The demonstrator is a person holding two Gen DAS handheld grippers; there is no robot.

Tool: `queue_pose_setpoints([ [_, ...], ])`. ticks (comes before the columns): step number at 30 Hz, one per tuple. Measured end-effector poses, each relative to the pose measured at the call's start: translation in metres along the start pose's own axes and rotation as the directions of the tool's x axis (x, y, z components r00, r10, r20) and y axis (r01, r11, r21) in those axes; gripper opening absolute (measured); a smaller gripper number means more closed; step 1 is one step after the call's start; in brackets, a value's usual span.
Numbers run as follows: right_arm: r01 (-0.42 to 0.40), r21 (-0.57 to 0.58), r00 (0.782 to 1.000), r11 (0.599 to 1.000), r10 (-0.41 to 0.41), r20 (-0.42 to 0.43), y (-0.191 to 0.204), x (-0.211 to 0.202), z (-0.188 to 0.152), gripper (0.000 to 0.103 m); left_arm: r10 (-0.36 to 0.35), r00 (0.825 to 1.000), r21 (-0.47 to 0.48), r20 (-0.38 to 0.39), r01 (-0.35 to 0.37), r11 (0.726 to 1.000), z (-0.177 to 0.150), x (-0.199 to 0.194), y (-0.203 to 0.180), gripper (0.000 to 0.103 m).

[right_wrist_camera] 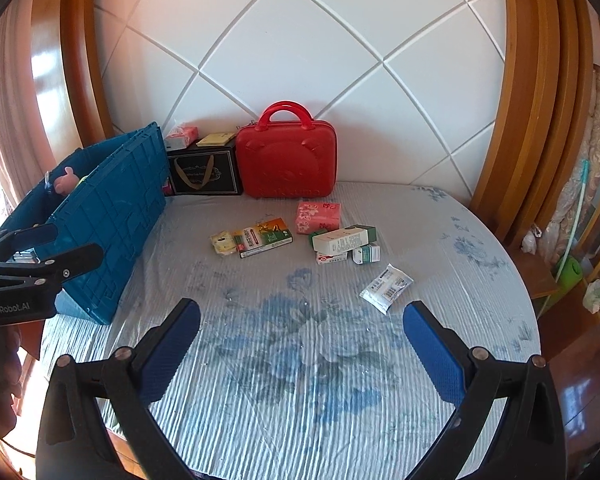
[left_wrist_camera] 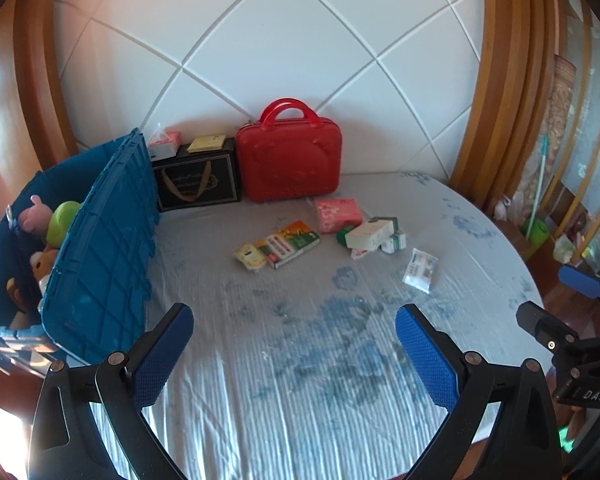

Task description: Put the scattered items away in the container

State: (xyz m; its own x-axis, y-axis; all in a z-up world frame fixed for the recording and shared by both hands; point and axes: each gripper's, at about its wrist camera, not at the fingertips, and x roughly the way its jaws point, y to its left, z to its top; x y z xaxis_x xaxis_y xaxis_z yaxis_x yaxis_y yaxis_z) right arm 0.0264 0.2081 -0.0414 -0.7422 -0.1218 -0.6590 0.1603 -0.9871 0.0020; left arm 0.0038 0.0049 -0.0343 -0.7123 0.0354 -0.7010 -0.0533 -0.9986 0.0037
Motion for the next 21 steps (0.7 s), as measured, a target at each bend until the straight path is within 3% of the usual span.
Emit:
queue_pose_setpoints([
  [6, 0.009, -0.007, 1.0, 1.0, -0.009, -0.006, -0.005, -0.002, -0.005, 0.103, 0.051, 0.999, 0.035, 0.008, -0.051, 0.998, -0.004, -0.002, -0.013, 0.102],
  [21, 0.006, -0.008, 1.0, 1.0, -0.006, -0.003, -0.006, -0.002, -0.01, 0.103, 0.06, 0.998, 0.05, -0.005, -0.059, 0.997, -0.012, 0.0, -0.02, 0.102],
])
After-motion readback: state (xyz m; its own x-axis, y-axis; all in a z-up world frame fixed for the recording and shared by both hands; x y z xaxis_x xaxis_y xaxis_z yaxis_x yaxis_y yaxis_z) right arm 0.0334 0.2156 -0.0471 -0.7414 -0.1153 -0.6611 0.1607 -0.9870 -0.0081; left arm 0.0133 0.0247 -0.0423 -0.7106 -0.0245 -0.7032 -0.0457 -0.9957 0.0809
